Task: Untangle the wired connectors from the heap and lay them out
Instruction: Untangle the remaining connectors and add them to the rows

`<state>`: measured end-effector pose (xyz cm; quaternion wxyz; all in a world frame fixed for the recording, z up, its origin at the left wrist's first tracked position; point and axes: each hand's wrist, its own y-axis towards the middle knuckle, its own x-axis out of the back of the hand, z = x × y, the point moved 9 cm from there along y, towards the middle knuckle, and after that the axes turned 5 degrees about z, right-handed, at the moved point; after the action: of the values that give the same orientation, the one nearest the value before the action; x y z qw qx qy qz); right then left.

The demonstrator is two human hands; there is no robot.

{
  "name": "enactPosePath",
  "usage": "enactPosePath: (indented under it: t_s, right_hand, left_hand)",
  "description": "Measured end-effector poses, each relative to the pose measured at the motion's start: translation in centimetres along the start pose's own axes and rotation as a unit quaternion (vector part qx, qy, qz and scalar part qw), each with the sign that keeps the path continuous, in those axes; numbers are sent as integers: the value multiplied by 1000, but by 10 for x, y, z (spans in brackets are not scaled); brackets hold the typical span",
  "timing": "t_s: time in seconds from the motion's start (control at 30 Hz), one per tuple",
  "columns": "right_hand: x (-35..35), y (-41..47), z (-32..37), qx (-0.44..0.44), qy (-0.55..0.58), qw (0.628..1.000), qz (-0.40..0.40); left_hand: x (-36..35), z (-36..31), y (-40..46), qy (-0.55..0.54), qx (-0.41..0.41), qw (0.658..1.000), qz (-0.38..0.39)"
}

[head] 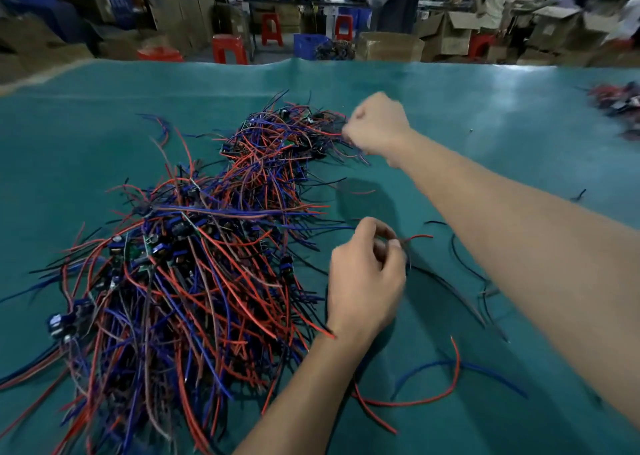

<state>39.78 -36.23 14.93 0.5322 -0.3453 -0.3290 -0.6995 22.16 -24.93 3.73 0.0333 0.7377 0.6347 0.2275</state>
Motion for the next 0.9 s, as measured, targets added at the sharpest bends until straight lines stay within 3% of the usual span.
enactPosePath:
  t_s: [0.03, 0.13, 0.2, 0.53, 0.7, 0.8, 0.9]
  right_hand:
    - [-6, -7, -12, -6, -16, 999, -28]
    - [-50, -33, -60, -43, -88, 992, 85]
    - [-57, -15, -66, -53, -54, 994, 85]
    - [-30, -22, -81, -60, 5, 998, -12]
    - [6, -78, -102, -65, 177, 982, -25]
    - [11, -125, -100, -46, 356, 933, 25]
    - [6, -165, -95, -13, 444, 893, 70]
  left_hand:
    - [0, 0, 0, 6, -2, 1000, 1]
    - [1, -3, 0, 23, -10, 1000, 2]
    - [2, -4, 0, 29, -12, 1000, 2]
    - [3, 0, 0, 30, 3, 1000, -4]
    - [8, 5, 1, 21, 35, 999, -29]
    - [9, 9, 3, -11, 48, 998, -42]
    - [8, 11, 1, -36, 58, 997, -33]
